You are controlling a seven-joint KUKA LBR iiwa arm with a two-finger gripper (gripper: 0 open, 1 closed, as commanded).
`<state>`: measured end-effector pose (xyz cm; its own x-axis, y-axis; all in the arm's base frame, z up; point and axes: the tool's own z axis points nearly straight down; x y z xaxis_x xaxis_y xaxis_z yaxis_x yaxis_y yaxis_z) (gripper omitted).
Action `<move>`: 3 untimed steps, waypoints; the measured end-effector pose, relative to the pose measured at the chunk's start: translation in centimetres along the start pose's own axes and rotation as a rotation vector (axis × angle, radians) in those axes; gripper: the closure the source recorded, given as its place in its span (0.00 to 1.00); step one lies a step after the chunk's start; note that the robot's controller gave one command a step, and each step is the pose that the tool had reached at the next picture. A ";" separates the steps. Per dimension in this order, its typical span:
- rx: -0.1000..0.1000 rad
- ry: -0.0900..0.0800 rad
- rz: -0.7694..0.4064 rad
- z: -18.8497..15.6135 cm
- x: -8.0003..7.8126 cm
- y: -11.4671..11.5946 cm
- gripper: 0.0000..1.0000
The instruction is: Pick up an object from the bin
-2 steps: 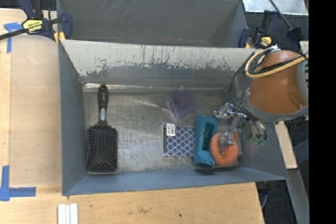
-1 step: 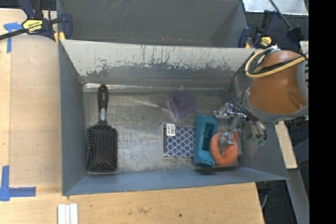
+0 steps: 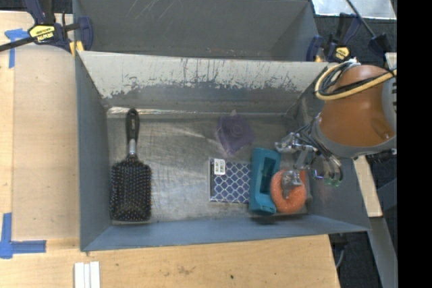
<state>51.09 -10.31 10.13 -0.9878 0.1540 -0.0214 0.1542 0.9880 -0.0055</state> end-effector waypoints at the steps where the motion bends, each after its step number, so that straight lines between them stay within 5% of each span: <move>1: 0.000 0.000 0.000 0.0 0.0 0.0 1.00; 3: 0.000 0.000 -0.001 0.0 0.0 0.0 1.00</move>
Offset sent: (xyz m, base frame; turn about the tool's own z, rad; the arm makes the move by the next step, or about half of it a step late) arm 0.0030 0.0635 0.0170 -0.1750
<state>51.09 -10.30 10.13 -0.9879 0.1534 -0.0214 0.1536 0.9881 -0.0058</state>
